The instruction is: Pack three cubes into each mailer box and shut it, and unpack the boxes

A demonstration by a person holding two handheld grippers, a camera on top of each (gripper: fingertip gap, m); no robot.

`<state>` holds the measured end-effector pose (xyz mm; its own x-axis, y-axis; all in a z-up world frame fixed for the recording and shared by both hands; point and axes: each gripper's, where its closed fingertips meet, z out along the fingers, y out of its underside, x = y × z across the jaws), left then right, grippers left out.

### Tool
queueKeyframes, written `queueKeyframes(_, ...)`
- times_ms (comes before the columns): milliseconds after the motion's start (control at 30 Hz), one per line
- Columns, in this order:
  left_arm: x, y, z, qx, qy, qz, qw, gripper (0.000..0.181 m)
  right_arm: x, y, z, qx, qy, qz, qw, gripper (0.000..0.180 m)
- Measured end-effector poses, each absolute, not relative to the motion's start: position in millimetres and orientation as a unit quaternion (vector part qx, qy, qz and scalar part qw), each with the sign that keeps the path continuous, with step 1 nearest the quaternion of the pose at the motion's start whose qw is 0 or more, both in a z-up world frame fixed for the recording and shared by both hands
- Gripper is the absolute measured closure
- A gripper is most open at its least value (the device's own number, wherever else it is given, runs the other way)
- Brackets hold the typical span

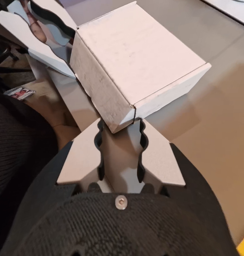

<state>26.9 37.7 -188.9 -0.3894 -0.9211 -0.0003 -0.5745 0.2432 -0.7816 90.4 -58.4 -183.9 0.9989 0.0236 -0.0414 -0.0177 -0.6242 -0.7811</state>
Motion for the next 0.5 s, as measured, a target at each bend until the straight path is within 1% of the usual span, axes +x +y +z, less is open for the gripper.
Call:
queueKeyframes(67, 19.9, 35.0, -188.1, -0.476, 0.766, -0.364, 0.233, 0.128, 86.7, -61.2, -184.9, -0.904, -0.019, 0.018, 0.427, 0.126)
queueKeyframes(167, 10.9, 29.8, -188.7, -0.441, 0.788, -0.362, 0.233, 0.132, 79.6, -65.0, -187.1, -0.907, -0.053, 0.011, 0.418, 0.11)
queueKeyframes(233, 6.2, 26.4, -189.0, -0.424, 0.797, -0.364, 0.229, 0.133, 75.7, -68.8, -188.0, -0.908, -0.07, 0.011, 0.414, 0.106)
queueKeyframes(300, 3.4, 25.4, -188.3, -0.421, 0.797, -0.374, 0.219, 0.133, 71.3, -73.3, -186.7, -0.906, -0.079, 0.027, 0.415, 0.112)
queueKeyframes(367, 3.0, 27.5, -187.4, -0.428, 0.792, -0.383, 0.209, 0.129, 65.0, -78.1, -184.2, -0.902, -0.085, 0.06, 0.418, 0.132)
queueKeyframes(400, 3.6, 29.2, -187.1, -0.433, 0.788, -0.386, 0.206, 0.125, 59.8, -79.8, -183.0, -0.899, -0.086, 0.086, 0.42, 0.135)
queueKeyframes(500, 4.3, 31.5, -186.9, -0.438, 0.785, -0.389, 0.201, 0.126, 57.0, -80.8, -181.9, -0.896, -0.075, 0.117, 0.422, 0.136)
